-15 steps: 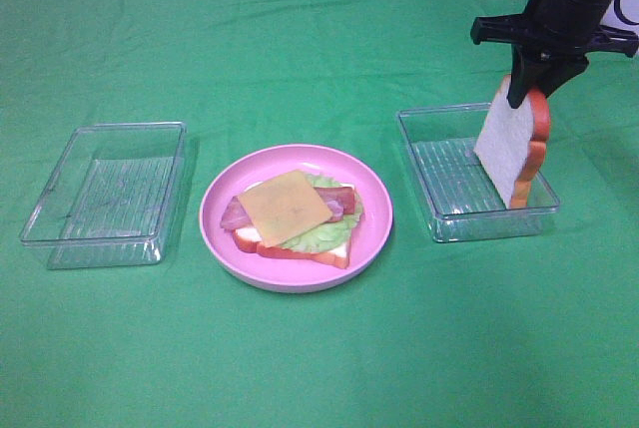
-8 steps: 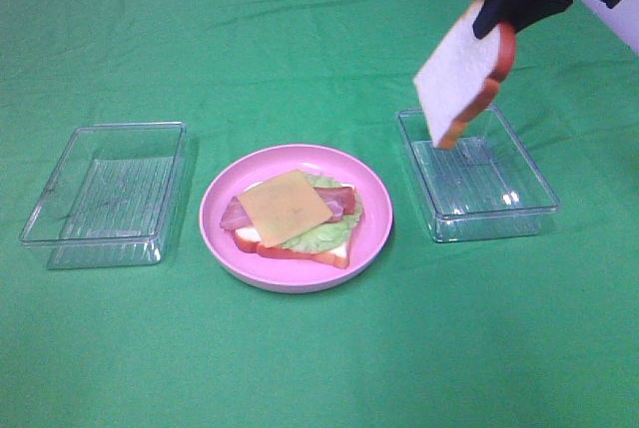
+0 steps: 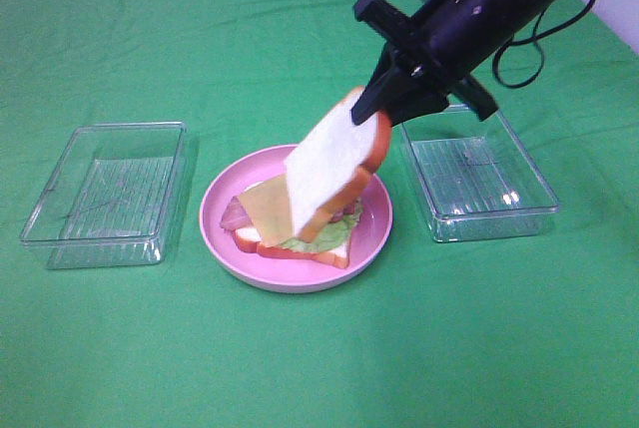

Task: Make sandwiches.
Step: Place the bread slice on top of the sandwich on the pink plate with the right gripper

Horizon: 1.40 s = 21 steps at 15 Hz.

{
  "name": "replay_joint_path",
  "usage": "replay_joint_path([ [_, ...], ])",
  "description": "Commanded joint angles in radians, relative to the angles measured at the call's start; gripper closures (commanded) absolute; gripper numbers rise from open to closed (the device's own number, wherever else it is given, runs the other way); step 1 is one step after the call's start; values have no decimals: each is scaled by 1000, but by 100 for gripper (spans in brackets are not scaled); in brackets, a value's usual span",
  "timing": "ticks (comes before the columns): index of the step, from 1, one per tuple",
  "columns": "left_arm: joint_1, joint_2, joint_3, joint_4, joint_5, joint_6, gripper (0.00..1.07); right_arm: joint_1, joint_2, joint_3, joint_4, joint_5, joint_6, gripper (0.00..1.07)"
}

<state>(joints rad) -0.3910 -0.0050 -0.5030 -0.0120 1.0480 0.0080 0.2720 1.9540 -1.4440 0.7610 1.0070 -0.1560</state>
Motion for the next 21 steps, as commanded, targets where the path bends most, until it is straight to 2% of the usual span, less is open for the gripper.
replay_joint_path([
  [1, -2, -9, 2, -7, -10, -2, 15, 40, -3, 110, 250, -153, -130, 107],
  [3, -2, -9, 2, -7, -10, -2, 15, 44, -1, 200, 452, -220, -251, 107],
  [6, -2, -9, 2, -7, -10, -2, 15, 44, 47, 279, 639, -215, -385, 107],
  [8, -2, -9, 2, -7, -10, -2, 15, 44, 116, 287, 708, -194, -420, 107],
  [11, -2, -9, 2, -7, -10, -2, 15, 44, 122, 287, 683, -212, -420, 107],
  [12, -2, -9, 2, -7, -10, -2, 15, 44, 122, 287, 664, -225, -420, 102],
  [13, -2, -9, 2, -7, -10, -2, 15, 44, 122, 287, 637, -230, -418, 92],
  [14, -2, -9, 2, -7, -10, -2, 15, 44, 122, 287, 614, -230, -412, 78],
  [15, -2, -9, 2, -7, -10, -2, 15, 44, 118, 287, 590, -228, -412, 54],
  [16, -2, -9, 2, -7, -10, -2, 15, 44, 110, 287, 567, -232, -413, 43],
  [18, -2, -9, 2, -7, -10, -2, 15, 42, 81, 286, 503, -239, -404, 34],
  [20, -2, -9, 2, -7, -10, -2, 15, 42, 28, 286, 341, -268, -328, 32],
  [21, -2, -9, 2, -7, -10, -2, 15, 42, 15, 286, 303, -271, -304, 32],
])
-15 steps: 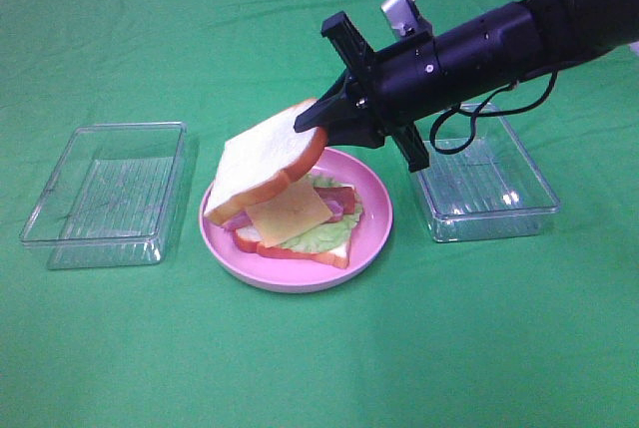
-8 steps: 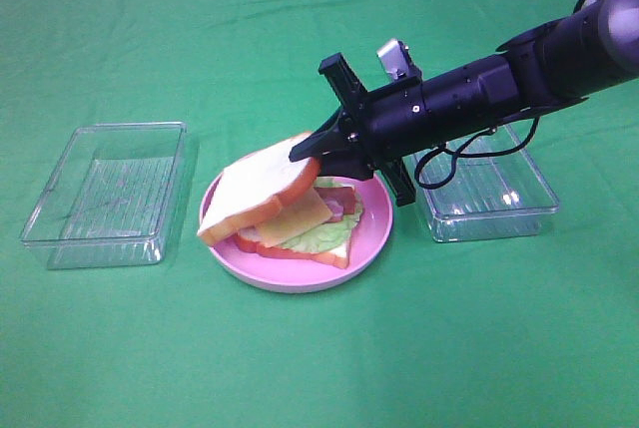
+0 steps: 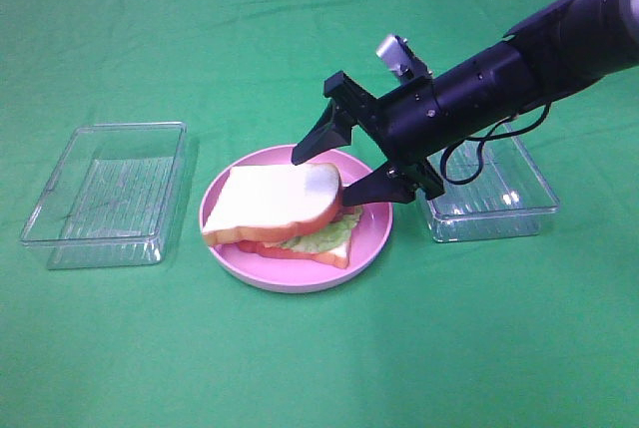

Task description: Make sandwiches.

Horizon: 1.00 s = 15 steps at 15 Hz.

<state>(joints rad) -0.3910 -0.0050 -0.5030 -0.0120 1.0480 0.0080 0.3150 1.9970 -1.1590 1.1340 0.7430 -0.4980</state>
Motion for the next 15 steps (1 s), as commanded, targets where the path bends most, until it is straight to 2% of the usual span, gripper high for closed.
replay_joint_path([
  [1, -2, -9, 2, -7, -10, -2, 15, -1, -61, 1, -156, -8, 89, 32],
  [2, -2, -9, 2, -7, -10, -2, 15, -1, -134, 1, -339, 2, 156, 32],
  [7, -2, -9, 2, -7, -10, -2, 15, -1, -387, 3, -789, 180, 403, 32],
  [11, -2, -9, 2, -7, -10, -2, 15, -1, -608, 55, -923, 260, 465, 32],
  [12, -2, -9, 2, -7, -10, -2, 15, -1, -733, 121, -933, 277, 465, 32],
  [15, -2, -9, 2, -7, -10, -1, 15, -1, -966, 288, -934, 316, 465, 32],
])
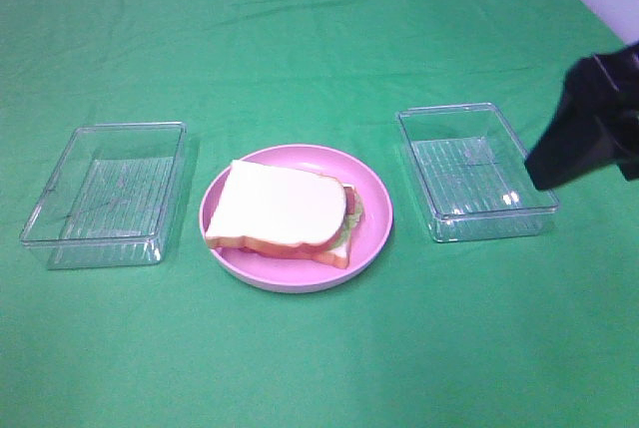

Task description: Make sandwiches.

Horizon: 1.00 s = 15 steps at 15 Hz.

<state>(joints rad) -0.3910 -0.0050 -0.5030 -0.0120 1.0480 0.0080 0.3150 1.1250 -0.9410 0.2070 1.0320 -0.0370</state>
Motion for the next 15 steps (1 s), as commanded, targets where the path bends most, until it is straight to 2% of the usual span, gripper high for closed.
replay_joint_path([
  [1, -2, -9, 2, -7, -10, -1, 15, -1, -169, 124, -7, 47, 4, 32],
  [4, -2, -9, 2, -7, -10, -1, 15, -1, -366, 251, -38, 113, -3, 32],
  [5, -2, -9, 2, -7, -10, 0, 15, -1, -524, 326, -71, 168, -37, 32],
  [6, -2, -9, 2, -7, -10, 1, 15, -1, -596, 357, -86, 175, -66, 32],
  [11, -2, -9, 2, -7, -10, 1, 15, -1, -853, 411, -86, 71, -125, 32],
  [15, -2, -9, 2, -7, -10, 0, 15, -1, -906, 436, -89, 35, -124, 32],
])
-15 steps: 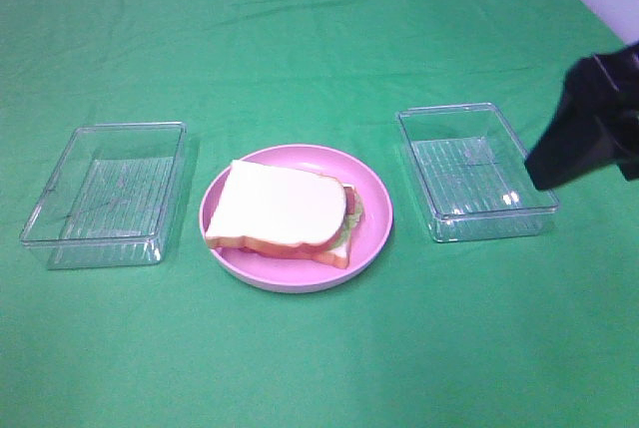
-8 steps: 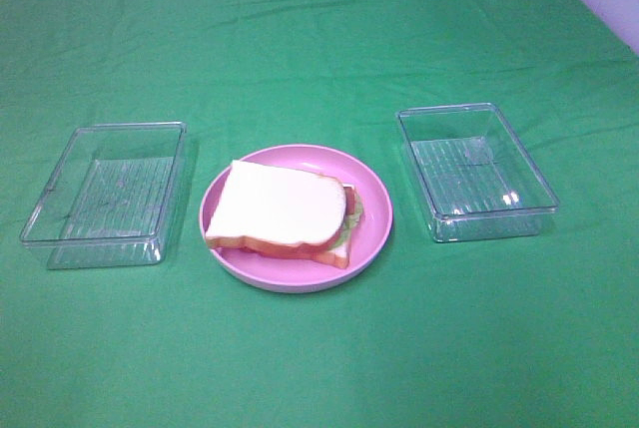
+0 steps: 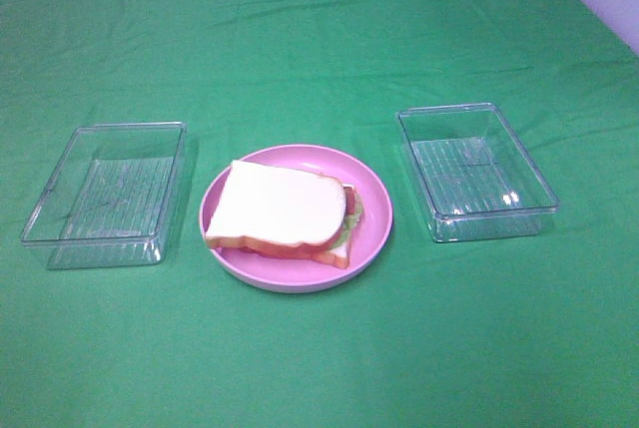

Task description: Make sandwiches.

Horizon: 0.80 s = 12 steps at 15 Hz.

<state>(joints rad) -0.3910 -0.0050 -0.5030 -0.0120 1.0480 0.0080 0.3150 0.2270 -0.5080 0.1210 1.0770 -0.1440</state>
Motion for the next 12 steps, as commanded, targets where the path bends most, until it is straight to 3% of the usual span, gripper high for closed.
replay_joint_path([
  [1, -2, -9, 2, -7, -10, 0, 15, -1, -8, 3, 0, -10, -17, 32],
  [10, -2, -9, 2, -7, -10, 0, 15, -1, -8, 3, 6, -10, -17, 32],
  [12, 26, -10, 2, -8, -10, -1, 15, -84, -8, 3, 15, -10, -17, 32],
])
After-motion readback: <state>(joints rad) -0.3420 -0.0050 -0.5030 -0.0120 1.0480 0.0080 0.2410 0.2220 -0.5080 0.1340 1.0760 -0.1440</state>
